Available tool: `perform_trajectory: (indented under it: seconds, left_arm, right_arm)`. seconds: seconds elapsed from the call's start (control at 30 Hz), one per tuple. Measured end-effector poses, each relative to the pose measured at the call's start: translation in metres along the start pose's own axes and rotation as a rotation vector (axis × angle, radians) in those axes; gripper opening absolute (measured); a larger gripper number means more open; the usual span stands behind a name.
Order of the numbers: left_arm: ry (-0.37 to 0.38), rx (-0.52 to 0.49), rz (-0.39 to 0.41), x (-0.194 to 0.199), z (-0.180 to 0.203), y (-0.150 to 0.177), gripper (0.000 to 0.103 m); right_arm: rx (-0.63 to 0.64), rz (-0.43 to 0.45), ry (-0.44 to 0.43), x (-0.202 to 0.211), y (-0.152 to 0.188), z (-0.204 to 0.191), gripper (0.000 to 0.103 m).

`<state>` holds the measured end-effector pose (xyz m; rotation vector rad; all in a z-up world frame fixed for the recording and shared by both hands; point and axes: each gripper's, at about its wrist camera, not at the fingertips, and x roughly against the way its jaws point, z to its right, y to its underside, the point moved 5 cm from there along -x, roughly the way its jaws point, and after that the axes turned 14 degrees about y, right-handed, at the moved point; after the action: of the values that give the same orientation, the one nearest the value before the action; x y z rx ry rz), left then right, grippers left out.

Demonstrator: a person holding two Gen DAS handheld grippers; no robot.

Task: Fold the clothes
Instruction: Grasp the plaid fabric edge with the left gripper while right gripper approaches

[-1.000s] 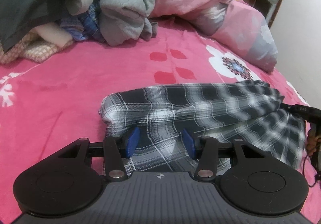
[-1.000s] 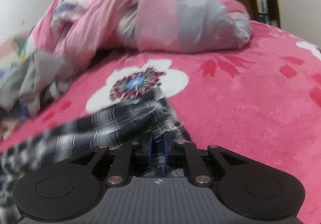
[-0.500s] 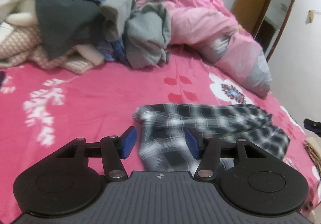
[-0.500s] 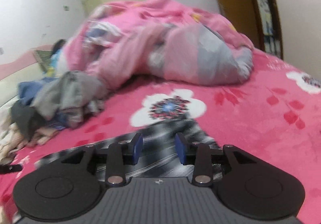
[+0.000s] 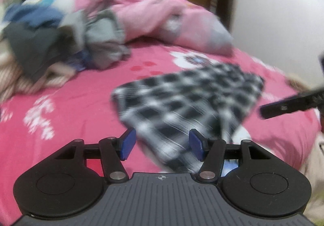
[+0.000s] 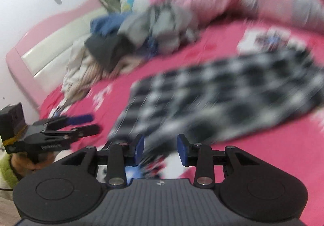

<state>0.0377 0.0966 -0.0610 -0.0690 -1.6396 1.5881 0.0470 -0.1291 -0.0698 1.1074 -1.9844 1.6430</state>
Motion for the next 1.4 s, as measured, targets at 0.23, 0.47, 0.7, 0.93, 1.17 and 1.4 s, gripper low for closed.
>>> perform_trajectory:
  seconds: [0.23,0.47,0.7,0.93,1.17,1.4]
  left_arm:
    - [-0.017,-0.271,-0.103,-0.039,0.024,0.01,0.046]
    - [0.004,-0.263,-0.097,-0.048,0.02,0.007,0.016]
    - [0.049,-0.033,-0.002,-0.044,-0.001,-0.009,0.005]
    - [0.098,0.098,0.064,-0.038,-0.013,-0.013,0.005]
    - [0.089,-0.021,0.002,-0.047,0.001,0.006,0.005]
    - [0.096,-0.034,-0.004,-0.047,0.001,0.016,0.005]
  right_arm:
    - [-0.151,-0.064,-0.059,-0.021,0.009,-0.008,0.038]
    - [-0.175,-0.037,-0.068,-0.021,0.013,-0.006,0.038]
    - [-0.156,-0.004,-0.08,-0.024,0.012,-0.011,0.038]
    - [-0.094,0.056,-0.013,-0.024,0.008,-0.015,0.036]
    - [-0.253,-0.11,-0.046,-0.053,0.01,-0.007,0.037]
    - [-0.27,-0.098,-0.041,-0.063,0.009,-0.012,0.007]
